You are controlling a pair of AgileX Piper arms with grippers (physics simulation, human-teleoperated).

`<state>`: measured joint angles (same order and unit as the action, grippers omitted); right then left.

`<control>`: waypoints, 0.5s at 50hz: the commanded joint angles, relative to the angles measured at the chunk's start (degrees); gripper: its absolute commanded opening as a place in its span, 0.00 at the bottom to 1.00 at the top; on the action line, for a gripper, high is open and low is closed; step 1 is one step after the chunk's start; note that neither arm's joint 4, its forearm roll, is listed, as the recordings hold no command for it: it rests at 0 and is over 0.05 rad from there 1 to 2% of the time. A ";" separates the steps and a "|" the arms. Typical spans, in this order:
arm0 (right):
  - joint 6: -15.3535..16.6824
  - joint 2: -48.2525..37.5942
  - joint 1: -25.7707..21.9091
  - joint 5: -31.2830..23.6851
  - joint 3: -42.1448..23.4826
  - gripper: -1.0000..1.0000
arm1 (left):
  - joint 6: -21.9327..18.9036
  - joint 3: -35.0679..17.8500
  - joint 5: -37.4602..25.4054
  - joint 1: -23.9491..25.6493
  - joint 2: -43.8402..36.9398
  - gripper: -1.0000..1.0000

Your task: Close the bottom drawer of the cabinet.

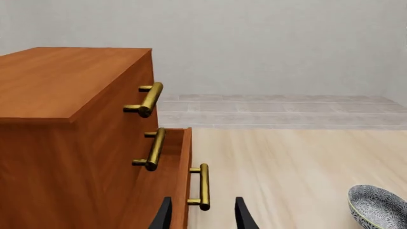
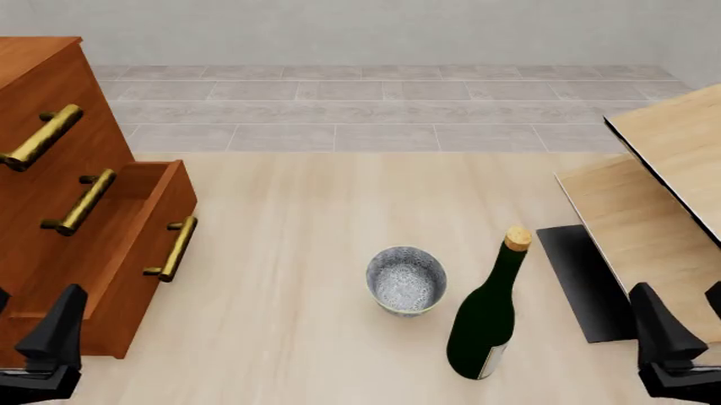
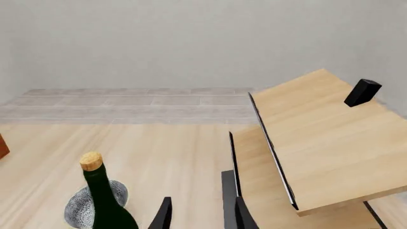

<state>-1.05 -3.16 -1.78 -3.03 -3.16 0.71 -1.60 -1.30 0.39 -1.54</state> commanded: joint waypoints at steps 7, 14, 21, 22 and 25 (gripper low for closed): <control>2.61 3.10 1.50 3.73 3.05 1.00 | -1.73 1.04 2.37 0.47 1.48 1.00; 2.60 3.11 1.61 3.77 2.98 1.00 | -1.45 -0.14 1.91 1.51 1.34 1.00; 2.59 3.12 1.50 3.73 2.97 1.00 | -1.30 -0.80 1.58 2.80 1.28 1.00; 2.53 3.11 1.50 3.76 3.00 1.00 | -1.24 -0.70 1.74 3.04 1.24 1.00; 2.48 3.12 1.44 3.57 2.77 1.00 | -1.23 -0.94 1.57 4.01 1.35 1.00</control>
<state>1.31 -0.27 -0.37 0.41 -0.41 -0.54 -1.91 0.42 2.57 -0.32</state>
